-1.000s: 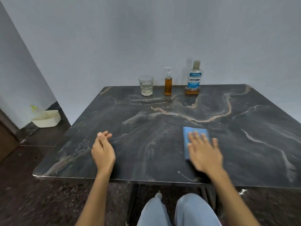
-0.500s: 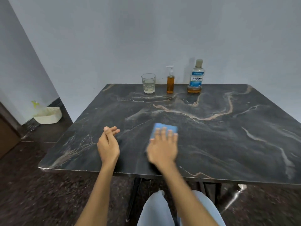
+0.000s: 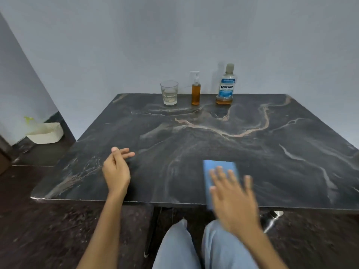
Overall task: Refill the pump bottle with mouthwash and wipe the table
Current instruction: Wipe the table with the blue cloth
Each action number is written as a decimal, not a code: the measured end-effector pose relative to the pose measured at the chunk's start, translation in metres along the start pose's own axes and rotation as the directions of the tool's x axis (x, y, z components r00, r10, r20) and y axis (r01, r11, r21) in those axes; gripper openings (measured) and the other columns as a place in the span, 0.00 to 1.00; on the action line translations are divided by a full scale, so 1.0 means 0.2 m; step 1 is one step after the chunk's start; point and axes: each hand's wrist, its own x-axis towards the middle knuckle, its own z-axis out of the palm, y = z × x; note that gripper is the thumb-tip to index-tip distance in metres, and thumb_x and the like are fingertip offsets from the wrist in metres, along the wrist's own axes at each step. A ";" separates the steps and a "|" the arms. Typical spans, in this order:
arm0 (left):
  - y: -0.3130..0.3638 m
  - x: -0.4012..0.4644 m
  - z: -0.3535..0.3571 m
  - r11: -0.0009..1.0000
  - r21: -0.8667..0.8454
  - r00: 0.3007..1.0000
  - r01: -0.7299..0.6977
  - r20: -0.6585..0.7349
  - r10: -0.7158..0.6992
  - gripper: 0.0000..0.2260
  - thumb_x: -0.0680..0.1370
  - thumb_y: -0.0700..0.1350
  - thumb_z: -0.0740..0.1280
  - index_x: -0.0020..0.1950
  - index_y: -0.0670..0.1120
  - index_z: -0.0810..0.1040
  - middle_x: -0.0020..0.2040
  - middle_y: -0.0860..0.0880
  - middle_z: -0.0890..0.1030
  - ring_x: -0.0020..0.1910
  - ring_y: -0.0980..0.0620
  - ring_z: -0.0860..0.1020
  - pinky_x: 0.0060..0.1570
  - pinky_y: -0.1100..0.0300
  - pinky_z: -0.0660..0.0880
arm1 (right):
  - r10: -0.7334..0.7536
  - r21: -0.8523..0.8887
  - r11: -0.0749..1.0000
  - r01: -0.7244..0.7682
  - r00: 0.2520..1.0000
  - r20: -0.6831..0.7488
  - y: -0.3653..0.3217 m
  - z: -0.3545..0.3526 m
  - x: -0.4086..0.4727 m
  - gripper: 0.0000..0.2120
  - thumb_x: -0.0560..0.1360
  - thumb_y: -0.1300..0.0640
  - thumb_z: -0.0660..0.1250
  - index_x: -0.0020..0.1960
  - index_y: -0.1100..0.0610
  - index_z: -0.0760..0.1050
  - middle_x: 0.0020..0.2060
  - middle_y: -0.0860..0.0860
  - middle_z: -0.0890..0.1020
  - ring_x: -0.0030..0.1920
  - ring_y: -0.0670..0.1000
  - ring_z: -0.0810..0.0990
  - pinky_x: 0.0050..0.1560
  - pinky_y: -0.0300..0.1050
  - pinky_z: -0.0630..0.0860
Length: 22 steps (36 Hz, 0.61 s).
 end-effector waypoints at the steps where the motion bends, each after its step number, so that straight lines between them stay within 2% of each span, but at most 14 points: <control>1: 0.00 0.00 0.00 1.000 0.000 1.000 -0.001 0.004 0.001 0.22 0.83 0.55 0.48 0.47 0.49 0.80 0.40 0.53 0.83 0.43 0.62 0.77 0.45 0.67 0.68 | 0.110 -0.005 0.994 -0.110 0.994 -0.009 0.14 -0.03 -0.02 0.25 0.80 0.45 0.36 0.76 0.44 0.42 0.76 0.42 0.46 0.76 0.48 0.44 0.71 0.58 0.33; 3: 0.01 0.00 0.00 1.000 -0.006 1.000 0.001 0.015 -0.001 0.22 0.83 0.55 0.48 0.46 0.49 0.80 0.40 0.53 0.83 0.45 0.58 0.78 0.46 0.66 0.68 | 0.325 0.022 0.946 -0.325 0.946 -0.007 0.40 -0.09 -0.05 0.25 0.80 0.45 0.40 0.77 0.45 0.44 0.76 0.43 0.47 0.76 0.48 0.45 0.72 0.60 0.38; 5: 0.01 0.00 0.01 1.000 -0.014 1.000 -0.001 0.020 0.001 0.22 0.83 0.55 0.48 0.45 0.51 0.79 0.40 0.52 0.83 0.45 0.56 0.79 0.47 0.65 0.69 | 0.466 0.046 0.884 -0.464 0.885 -0.017 0.56 -0.15 -0.08 0.25 0.80 0.47 0.42 0.77 0.46 0.48 0.77 0.44 0.49 0.76 0.51 0.48 0.73 0.61 0.40; 9: 0.01 -0.01 0.01 1.000 -0.023 1.000 0.003 0.009 -0.003 0.23 0.83 0.55 0.48 0.48 0.47 0.80 0.40 0.51 0.83 0.46 0.55 0.80 0.48 0.64 0.71 | 0.568 0.066 0.822 -0.566 0.822 -0.027 0.56 -0.15 -0.02 0.26 0.80 0.49 0.43 0.77 0.51 0.50 0.77 0.50 0.51 0.76 0.56 0.48 0.73 0.58 0.39; 12: 0.02 -0.01 0.01 1.000 0.004 1.000 0.001 0.015 -0.001 0.23 0.82 0.56 0.48 0.48 0.48 0.80 0.40 0.53 0.83 0.46 0.55 0.80 0.49 0.62 0.71 | 0.574 0.060 0.818 -0.572 0.818 -0.027 0.40 -0.12 0.07 0.27 0.80 0.48 0.43 0.77 0.53 0.47 0.77 0.52 0.49 0.76 0.58 0.47 0.73 0.56 0.39; 14: 0.02 -0.01 0.01 1.000 0.030 1.000 -0.006 0.027 0.005 0.23 0.82 0.56 0.48 0.48 0.49 0.80 0.40 0.54 0.83 0.47 0.55 0.79 0.48 0.64 0.70 | 0.504 0.056 0.863 -0.503 0.863 -0.024 0.23 -0.08 0.15 0.27 0.81 0.48 0.43 0.77 0.54 0.45 0.77 0.52 0.48 0.76 0.57 0.46 0.73 0.55 0.39; 15: 0.02 -0.02 0.01 0.999 0.046 0.999 -0.008 0.035 0.006 0.23 0.82 0.56 0.48 0.48 0.49 0.80 0.40 0.54 0.83 0.47 0.55 0.79 0.50 0.61 0.71 | 0.443 0.061 0.895 -0.441 0.896 -0.021 0.12 -0.06 0.19 0.27 0.81 0.48 0.42 0.77 0.54 0.44 0.77 0.52 0.47 0.76 0.57 0.46 0.73 0.55 0.38; 17: 0.02 -0.02 0.00 0.996 0.085 0.999 -0.014 0.052 0.010 0.23 0.82 0.57 0.48 0.47 0.50 0.80 0.41 0.55 0.83 0.47 0.52 0.79 0.54 0.53 0.72 | 0.281 0.080 0.957 -0.279 0.959 -0.020 -0.13 0.00 0.25 0.27 0.81 0.48 0.42 0.77 0.54 0.44 0.77 0.52 0.47 0.76 0.57 0.44 0.73 0.55 0.36; 19: 0.03 -0.02 0.00 0.992 0.122 0.997 -0.021 0.072 0.012 0.22 0.82 0.57 0.48 0.46 0.52 0.80 0.40 0.57 0.83 0.46 0.50 0.79 0.54 0.50 0.72 | 0.076 0.115 0.991 -0.073 0.997 -0.021 -0.38 0.05 0.29 0.27 0.81 0.48 0.44 0.77 0.54 0.46 0.77 0.53 0.48 0.76 0.57 0.44 0.72 0.55 0.35; 22: 0.02 -0.02 0.00 0.988 0.146 0.996 -0.044 0.081 0.032 0.22 0.82 0.56 0.49 0.45 0.51 0.80 0.40 0.57 0.82 0.47 0.53 0.78 0.54 0.53 0.70 | -0.284 0.155 0.948 0.279 0.959 0.010 -0.72 0.10 0.29 0.26 0.81 0.49 0.46 0.77 0.54 0.48 0.77 0.53 0.50 0.76 0.57 0.44 0.71 0.56 0.31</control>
